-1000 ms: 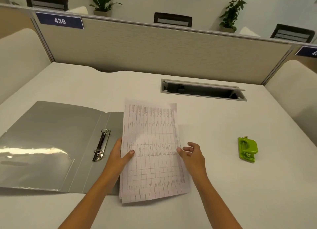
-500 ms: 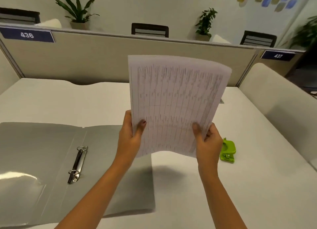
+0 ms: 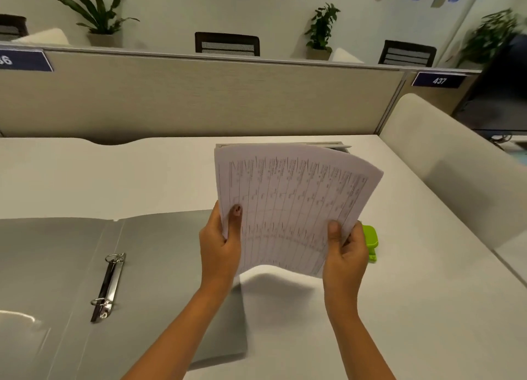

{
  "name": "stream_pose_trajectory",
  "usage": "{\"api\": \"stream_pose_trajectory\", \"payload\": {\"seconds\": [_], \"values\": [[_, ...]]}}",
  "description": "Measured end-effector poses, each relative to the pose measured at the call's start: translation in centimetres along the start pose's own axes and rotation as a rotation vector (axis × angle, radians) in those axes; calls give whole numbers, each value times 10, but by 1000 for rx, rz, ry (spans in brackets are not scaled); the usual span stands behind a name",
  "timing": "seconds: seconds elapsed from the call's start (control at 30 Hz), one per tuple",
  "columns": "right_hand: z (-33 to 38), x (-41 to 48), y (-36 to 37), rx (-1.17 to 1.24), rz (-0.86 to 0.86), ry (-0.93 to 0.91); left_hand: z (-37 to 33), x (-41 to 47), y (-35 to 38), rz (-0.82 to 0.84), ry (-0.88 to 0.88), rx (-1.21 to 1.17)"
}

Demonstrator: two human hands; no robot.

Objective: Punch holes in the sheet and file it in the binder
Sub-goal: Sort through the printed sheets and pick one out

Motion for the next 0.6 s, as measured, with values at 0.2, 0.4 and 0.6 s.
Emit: {"api": "stream_pose_trajectory", "payload": {"seconds": [0.2,0.4,0.6], "values": [[-18,-9,-2,-20,10,17,18,-4,-4,-1,-38,42],[-30,-15,-3,-49,32,47,23,-15,-10,-65,-47,21],[-45,-20,-2,-62,98,101,36,-17,-9,1,-72,83]]}}
Point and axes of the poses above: each hand's wrist, its own x-axis towards the middle knuckle, its own y-axis out of the palm, z = x × y, the point moved 7 cm from there along x, towards the middle knuckle, and after that the axes turned 6 degrees about -z, right-handed, at the moved point
